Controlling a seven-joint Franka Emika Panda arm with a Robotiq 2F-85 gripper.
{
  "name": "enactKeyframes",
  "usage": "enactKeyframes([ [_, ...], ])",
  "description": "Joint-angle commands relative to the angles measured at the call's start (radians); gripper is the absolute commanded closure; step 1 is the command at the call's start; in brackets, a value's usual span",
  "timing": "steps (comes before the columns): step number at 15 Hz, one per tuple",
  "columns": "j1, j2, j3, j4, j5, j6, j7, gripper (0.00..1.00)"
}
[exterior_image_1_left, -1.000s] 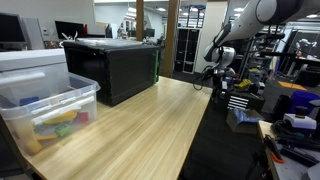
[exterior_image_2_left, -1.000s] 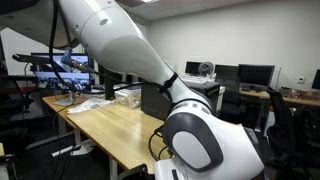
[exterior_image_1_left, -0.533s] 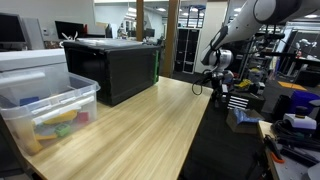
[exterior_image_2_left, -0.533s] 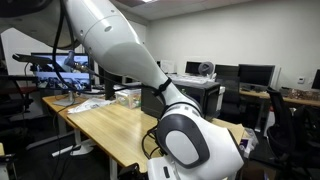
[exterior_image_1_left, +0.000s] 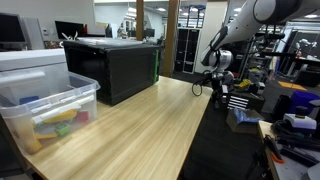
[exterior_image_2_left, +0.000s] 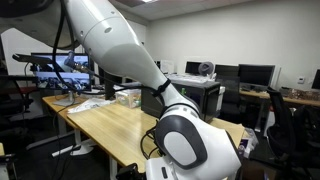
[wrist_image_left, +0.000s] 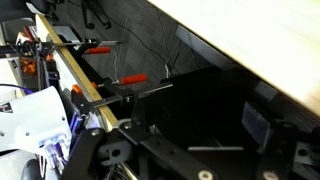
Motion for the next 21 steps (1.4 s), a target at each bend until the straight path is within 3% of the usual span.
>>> enactKeyframes([
  [1, -0.002, -0.018, 0.005, -0.009, 0.045, 0.027, 0.004, 0.0],
  [11, -0.014, -0.004, -0.002, 0.033, 0.069, 0.02, 0.029, 0.0],
  [21, 0.02, -0.067, -0.004, -0.036, 0.036, 0.041, -0.009, 0.0],
])
